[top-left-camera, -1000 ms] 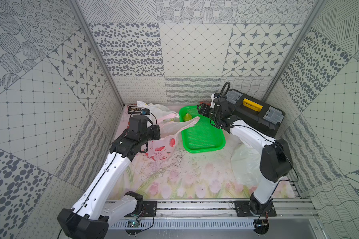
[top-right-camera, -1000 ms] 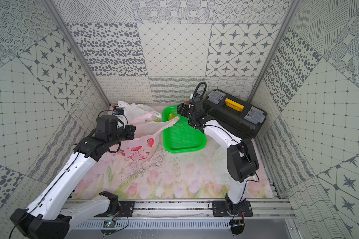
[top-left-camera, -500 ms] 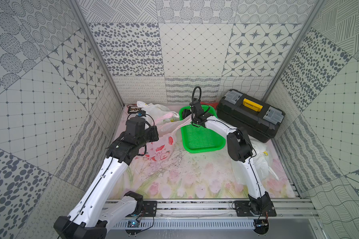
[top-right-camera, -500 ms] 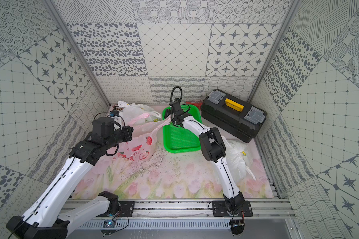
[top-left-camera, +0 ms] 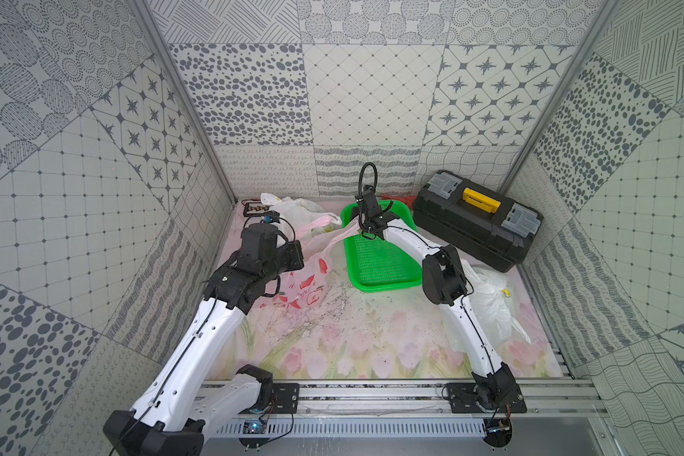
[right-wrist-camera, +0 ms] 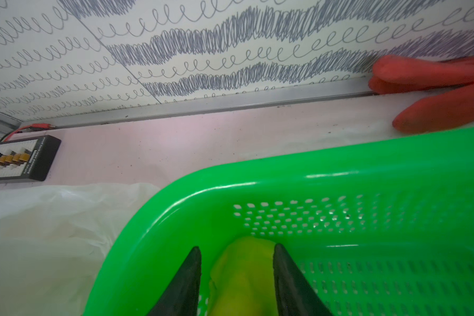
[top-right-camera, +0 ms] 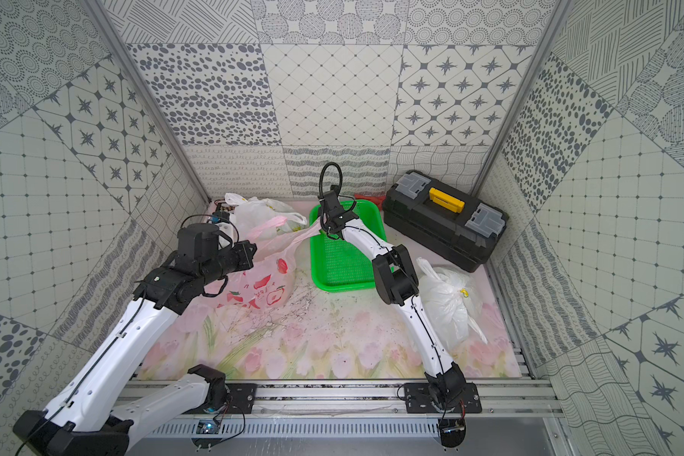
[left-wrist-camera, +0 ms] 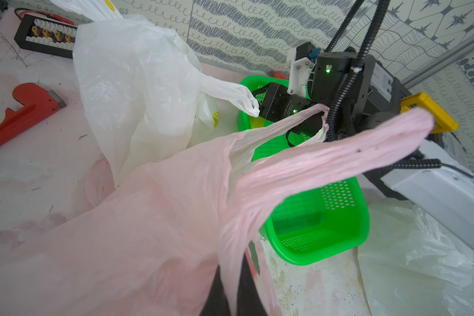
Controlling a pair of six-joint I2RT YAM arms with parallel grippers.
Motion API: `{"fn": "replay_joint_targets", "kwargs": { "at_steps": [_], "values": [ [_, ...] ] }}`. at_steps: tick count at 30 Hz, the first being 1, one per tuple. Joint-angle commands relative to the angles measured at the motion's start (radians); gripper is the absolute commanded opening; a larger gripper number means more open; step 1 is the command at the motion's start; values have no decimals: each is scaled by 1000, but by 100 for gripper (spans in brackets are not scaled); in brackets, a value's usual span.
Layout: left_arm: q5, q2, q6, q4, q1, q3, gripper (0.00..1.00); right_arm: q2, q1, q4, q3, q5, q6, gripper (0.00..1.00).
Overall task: Place the pears into plastic bags & tie knots
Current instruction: Pick up the pear from the basket.
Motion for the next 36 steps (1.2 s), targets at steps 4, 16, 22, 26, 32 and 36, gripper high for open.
{"fn": "replay_joint_targets", "kwargs": {
  "at_steps": [4,16,22,26,32,36],
  "values": [
    [21,1,-7,-3,-12,4,0,18,-20,18,12,-13,-10,37],
    [-12,-15,34,-34,-17,25,0,-256,-67,202,-315,-136,79,14],
    [-10,-2,58,-27,-16,41,0,-546,-114,343,-716,-176,164,12],
    [11,15,69,-16,-17,44,0,-776,-149,386,-944,-144,151,12],
    [59,55,85,20,-18,57,0,-1069,-125,290,-1021,-248,126,13],
    [70,58,94,39,-18,69,0,-1137,3,304,-1039,-318,194,14]
  ]
}}
